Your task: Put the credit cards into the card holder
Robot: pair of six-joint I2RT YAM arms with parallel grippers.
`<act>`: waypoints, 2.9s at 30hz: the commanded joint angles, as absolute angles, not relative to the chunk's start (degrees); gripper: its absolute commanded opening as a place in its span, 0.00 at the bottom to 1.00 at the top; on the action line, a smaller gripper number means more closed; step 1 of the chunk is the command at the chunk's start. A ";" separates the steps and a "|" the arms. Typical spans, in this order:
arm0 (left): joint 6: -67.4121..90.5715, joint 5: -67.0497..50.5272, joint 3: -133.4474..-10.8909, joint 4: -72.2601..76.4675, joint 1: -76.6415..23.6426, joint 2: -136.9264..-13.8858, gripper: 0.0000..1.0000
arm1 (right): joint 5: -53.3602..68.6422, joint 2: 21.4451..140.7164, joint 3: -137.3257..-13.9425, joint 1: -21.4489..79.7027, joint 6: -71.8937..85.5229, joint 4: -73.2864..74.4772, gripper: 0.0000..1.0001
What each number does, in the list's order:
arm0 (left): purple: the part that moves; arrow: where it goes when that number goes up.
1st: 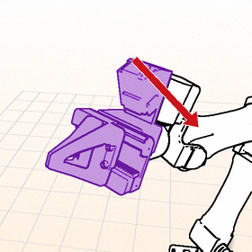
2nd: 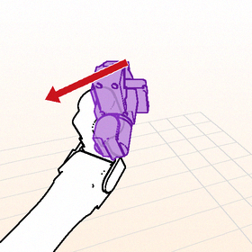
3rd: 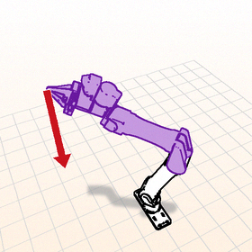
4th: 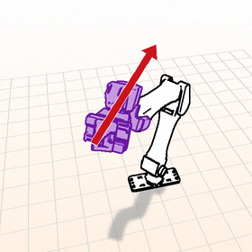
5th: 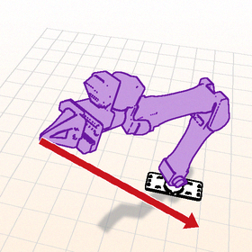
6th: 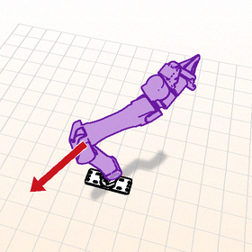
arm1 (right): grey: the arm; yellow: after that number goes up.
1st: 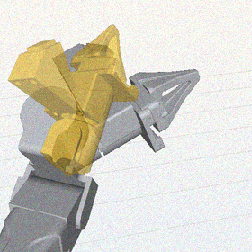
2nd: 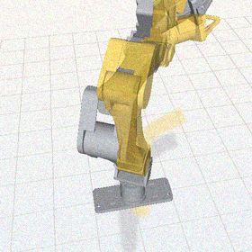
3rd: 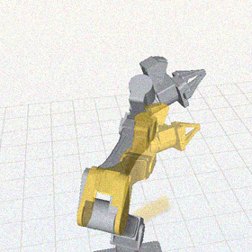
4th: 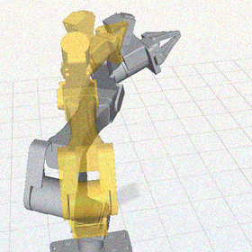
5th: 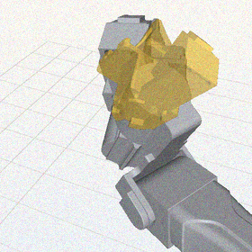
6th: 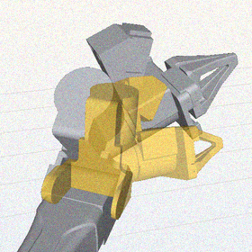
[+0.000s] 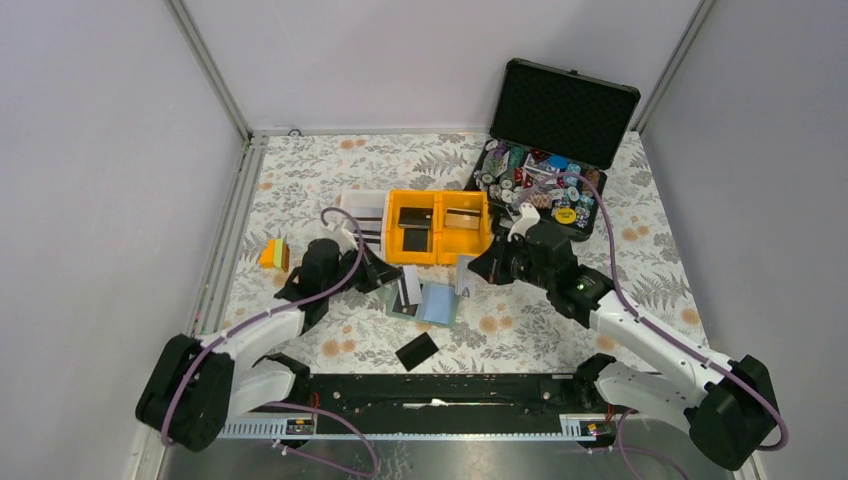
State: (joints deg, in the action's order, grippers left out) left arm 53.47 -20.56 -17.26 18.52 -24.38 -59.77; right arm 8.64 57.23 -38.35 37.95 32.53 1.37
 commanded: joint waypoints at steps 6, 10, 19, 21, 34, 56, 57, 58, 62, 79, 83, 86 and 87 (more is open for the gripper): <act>35.88 -37.83 -27.61 9.76 -23.99 -70.55 0.00 | 17.49 54.11 -28.56 36.98 39.27 -2.59 0.00; 32.74 -39.93 -29.02 10.16 -23.99 -73.73 0.00 | 18.69 57.06 -27.31 36.98 40.32 -4.51 0.00; 29.39 -41.89 -31.35 11.89 -24.01 -79.68 0.00 | 19.34 59.45 -26.08 36.92 41.84 -7.56 0.00; 29.70 -41.88 -32.12 12.28 -23.99 -80.77 0.00 | 19.34 59.79 -25.77 36.90 42.20 -8.01 0.00; 31.53 -42.90 -32.99 15.23 -22.66 -85.39 0.00 | 18.75 62.52 -25.75 36.92 42.10 -8.70 0.00; 34.39 -43.64 -31.73 20.22 -21.80 -89.00 0.00 | 17.14 61.33 -25.37 36.94 41.88 -6.97 0.00; 35.21 -43.91 -31.28 21.36 -21.72 -89.06 0.00 | 17.07 61.43 -25.36 36.92 41.92 -6.98 0.00; 36.19 -44.20 -30.76 22.93 -21.60 -89.23 0.00 | 17.05 61.51 -25.32 36.94 41.97 -7.01 0.00; 40.13 -45.30 -29.09 28.32 -21.37 -90.26 0.00 | 16.98 61.40 -25.30 36.94 42.14 -6.96 0.00; 43.88 -41.33 -24.89 29.35 -21.18 -88.90 0.00 | 14.78 58.60 -25.44 36.97 41.53 -3.78 0.00; 44.29 -40.19 -24.22 30.14 -21.18 -88.63 0.00 | 14.43 57.99 -25.49 36.98 41.42 -3.13 0.00; 45.32 -39.79 -24.00 32.09 -21.18 -89.30 0.00 | 14.24 57.77 -25.37 36.96 41.35 -2.86 0.00; 45.82 -39.74 -23.99 32.83 -21.18 -89.54 0.00 | 14.24 57.76 -25.39 37.00 41.34 -2.81 0.00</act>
State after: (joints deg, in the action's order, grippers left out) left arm 44.66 -41.50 -24.60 27.27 -21.50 -90.35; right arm 15.57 58.87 -25.30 37.32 41.87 -3.57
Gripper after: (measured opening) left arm 0.021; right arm 0.020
